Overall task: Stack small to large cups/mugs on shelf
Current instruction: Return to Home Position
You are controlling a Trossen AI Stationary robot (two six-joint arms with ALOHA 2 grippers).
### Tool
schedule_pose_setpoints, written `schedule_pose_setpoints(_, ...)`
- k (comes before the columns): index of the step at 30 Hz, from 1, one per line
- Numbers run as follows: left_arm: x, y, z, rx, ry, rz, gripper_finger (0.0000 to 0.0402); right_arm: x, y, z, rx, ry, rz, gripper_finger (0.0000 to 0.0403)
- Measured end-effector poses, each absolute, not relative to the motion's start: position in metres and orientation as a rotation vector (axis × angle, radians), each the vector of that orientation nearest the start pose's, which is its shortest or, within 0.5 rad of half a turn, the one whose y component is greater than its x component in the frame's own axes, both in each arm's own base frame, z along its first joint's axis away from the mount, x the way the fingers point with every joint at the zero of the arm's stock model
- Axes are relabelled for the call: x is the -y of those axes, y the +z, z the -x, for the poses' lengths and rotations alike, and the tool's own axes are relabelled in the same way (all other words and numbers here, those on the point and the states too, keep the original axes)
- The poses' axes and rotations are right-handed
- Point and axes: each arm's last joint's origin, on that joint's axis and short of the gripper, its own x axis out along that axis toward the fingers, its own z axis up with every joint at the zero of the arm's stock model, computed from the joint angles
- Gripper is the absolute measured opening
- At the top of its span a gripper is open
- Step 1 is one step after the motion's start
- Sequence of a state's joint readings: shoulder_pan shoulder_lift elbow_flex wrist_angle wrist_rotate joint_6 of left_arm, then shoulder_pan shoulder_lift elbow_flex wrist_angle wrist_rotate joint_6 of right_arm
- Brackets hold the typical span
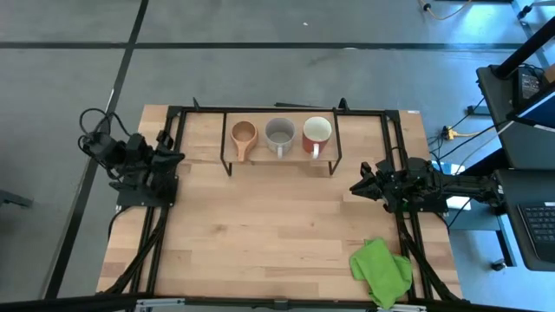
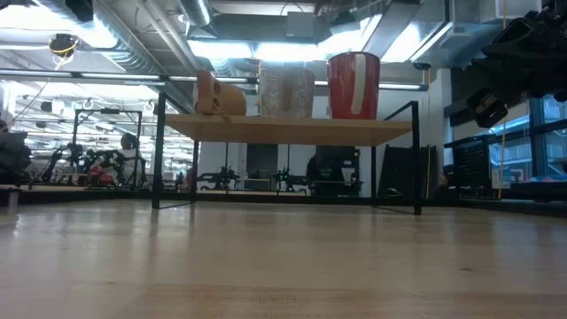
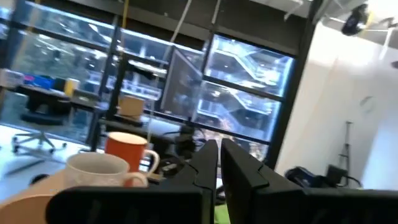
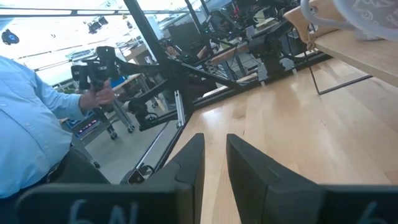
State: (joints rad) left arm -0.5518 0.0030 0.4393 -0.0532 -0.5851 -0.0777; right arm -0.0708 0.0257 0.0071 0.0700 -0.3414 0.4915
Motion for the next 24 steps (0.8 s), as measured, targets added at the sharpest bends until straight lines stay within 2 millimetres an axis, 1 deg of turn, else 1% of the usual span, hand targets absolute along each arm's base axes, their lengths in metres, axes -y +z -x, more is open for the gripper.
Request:
schedule_pose_setpoints(1,0.007,0.296,-0.041,0.321,0.010,0.291,0.0014,-0.003,0.171,-0.098,-0.017,0.278,-0.479,0.0069)
schedule_pose_setpoints(4,0.011,0.285,-0.047,0.288,0.002,0.303,0.0014,-0.003,0.170,-0.098,-0.017,0.277,-0.477,0.0069)
schedule_pose_setpoints(7,0.014,0.280,-0.050,0.281,-0.053,0.338,0.0014,-0.003,0.170,-0.098,-0.017,0.278,-0.479,0.0069)
schedule_pose_setpoints(12,0.022,0.254,-0.062,0.214,-0.088,0.421,0.0014,-0.003,0.171,-0.098,-0.017,0.277,-0.479,0.0069)
schedule_pose_setpoints(17,0.030,0.233,-0.072,0.268,-0.148,0.482,0.0014,-0.003,0.171,-0.098,-0.017,0.277,-0.478,0.0069)
schedule_pose_setpoints(19,0.031,0.230,-0.073,0.320,-0.181,0.504,0.0014,-0.003,0.171,-0.098,-0.017,0.278,-0.478,0.0069)
schedule_pose_setpoints(22,0.035,0.219,-0.076,0.369,-0.257,0.534,0.0014,-0.003,0.171,-0.098,-0.017,0.277,-0.478,0.0069)
schedule_pose_setpoints(24,0.036,0.219,-0.074,0.438,-0.337,0.565,0.0014,-0.003,0.171,-0.098,-0.017,0.277,-0.478,0.0069)
